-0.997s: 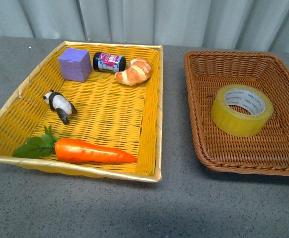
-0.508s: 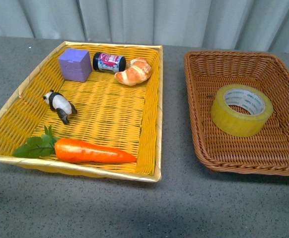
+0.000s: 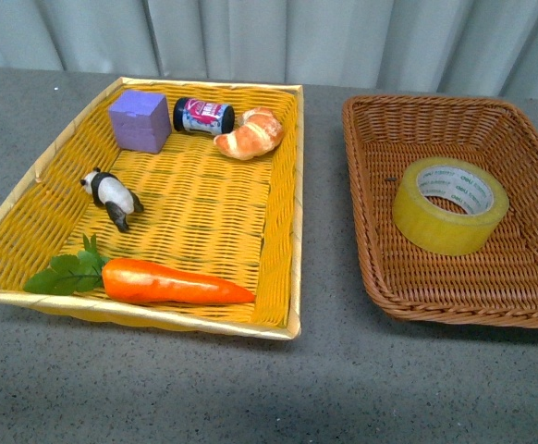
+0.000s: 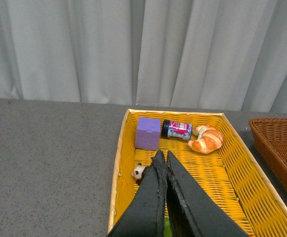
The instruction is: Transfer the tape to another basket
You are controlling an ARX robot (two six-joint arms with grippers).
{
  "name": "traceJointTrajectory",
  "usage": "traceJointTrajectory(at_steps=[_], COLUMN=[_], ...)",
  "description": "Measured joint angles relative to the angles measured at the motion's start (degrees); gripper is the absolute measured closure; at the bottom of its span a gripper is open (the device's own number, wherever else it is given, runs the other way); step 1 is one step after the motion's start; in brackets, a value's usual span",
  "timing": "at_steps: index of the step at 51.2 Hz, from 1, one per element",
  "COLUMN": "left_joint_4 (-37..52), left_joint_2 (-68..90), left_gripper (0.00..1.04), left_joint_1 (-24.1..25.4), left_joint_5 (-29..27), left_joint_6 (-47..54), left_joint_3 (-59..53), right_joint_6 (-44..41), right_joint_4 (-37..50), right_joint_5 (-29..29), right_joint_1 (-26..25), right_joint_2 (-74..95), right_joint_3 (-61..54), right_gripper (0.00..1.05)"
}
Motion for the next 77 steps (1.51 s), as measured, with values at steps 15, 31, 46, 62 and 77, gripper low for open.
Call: traceJointTrajectory(at_steps=[15, 31, 46, 62, 77], left_joint_4=[-8.39, -13.53, -24.96, -26.16, -26.18], left_joint_2=[-8.61, -13.77, -23.30, -25.94, -25.94], left_gripper=[1.01, 1.01, 1.01, 0.81, 0.13], left_joint_1=[0.00, 0.00, 0.00, 0.00, 0.00], left_joint_5=[-0.02, 0.00, 0.02, 0.02, 0.02], left_joint_6=[0.00, 0.02, 0.02, 0.00, 0.00], left_joint_3=[-0.02, -0.02, 0.00, 0.00, 0.00], right_joint_6=[0.00, 0.00, -0.02, -0.02, 0.00], right_joint_4=[-8.48, -13.73, -23.41, -26.40, -26.40], right_joint_5=[0.00, -0.04, -0.22, -0.17, -0.17], right_joint_1=[0.00, 0.00, 0.00, 0.00, 0.00], right_joint_2=[-8.72, -14.05, -21.94, -26.38, -26.38], right_joint_3=[0.00, 0.00, 0.02, 0.02, 0.02], right_gripper=[1.04, 1.04, 1.04, 0.81, 0.16])
